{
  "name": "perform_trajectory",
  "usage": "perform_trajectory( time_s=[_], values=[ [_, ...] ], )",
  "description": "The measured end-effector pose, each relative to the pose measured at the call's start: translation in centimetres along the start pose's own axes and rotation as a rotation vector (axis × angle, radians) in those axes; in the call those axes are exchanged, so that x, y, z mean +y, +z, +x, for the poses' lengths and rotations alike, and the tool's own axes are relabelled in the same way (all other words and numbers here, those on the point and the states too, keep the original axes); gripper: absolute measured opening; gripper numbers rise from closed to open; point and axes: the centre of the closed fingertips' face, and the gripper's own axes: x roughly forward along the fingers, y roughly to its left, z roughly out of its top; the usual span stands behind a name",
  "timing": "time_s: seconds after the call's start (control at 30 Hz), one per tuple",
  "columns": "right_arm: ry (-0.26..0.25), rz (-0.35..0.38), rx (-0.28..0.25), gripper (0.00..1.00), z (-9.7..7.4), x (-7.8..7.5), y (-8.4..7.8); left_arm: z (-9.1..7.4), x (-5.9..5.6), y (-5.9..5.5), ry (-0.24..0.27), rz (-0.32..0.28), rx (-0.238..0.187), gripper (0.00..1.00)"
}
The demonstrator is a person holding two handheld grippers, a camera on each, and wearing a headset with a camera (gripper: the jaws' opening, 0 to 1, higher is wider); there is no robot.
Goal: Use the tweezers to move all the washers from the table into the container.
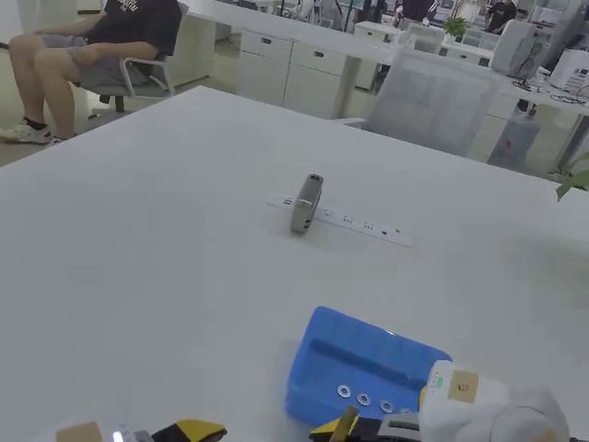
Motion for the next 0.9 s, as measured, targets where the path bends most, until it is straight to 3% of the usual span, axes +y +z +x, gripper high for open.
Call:
perform_trajectory(
  time_s=[0.23, 0.77, 0.9],
  values=[
    [0.007, -0.074, 0.020, 0.04, -0.02, 0.52, -0.07, -0.03, 0.12, 0.10, 0.005, -0.001, -0.007, 0.66],
    [-0.003, -0.006, 0.023, 0.03, -0.42, 0.19, -0.21, -0.05, 0.15, 0.08, 0.005, -0.006, -0.008, 0.66],
    [-0.005, 0.007, -0.001, 0.03, -0.92, 0.23, 0.44, -0.04, 0.18, 0.03, 0.006, -0.010, -0.006, 0.66]
  ],
)
